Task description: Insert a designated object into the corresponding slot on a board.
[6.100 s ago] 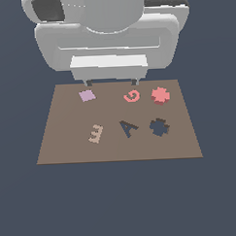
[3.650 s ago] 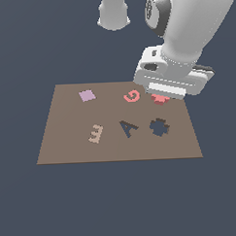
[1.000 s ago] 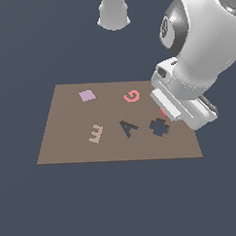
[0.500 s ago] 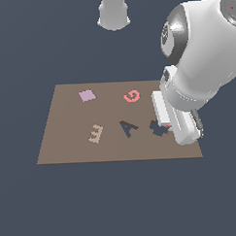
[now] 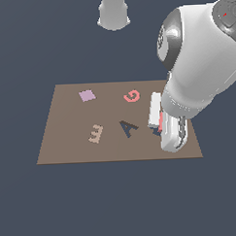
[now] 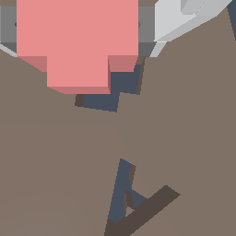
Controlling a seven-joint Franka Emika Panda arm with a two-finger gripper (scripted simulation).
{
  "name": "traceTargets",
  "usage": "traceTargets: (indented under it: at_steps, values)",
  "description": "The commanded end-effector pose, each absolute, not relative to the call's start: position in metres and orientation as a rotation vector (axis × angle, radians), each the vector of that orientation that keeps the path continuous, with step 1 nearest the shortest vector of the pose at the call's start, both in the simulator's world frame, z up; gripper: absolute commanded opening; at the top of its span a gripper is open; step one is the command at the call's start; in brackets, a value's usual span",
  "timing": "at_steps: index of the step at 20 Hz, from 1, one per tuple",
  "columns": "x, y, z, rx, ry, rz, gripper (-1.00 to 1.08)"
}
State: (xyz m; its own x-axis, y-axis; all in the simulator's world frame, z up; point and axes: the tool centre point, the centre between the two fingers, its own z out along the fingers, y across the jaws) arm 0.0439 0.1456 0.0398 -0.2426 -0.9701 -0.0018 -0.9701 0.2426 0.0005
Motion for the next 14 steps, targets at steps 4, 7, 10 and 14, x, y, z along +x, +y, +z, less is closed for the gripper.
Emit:
traceTargets:
  at_steps: [4, 7, 10, 14]
  values:
    - [0.0487, 0.1388, 0.0406, -1.807, 2.568, 0.003, -1.00]
    - [0.0500, 0.1364, 0.0407, -1.767, 2.596, 0.003, -1.00]
    - [0.0506, 0.1351, 0.0407, -1.745, 2.611, 0.003, -1.00]
    - [0.0503, 0.1350, 0.0407, -1.747, 2.610, 0.003, -1.00]
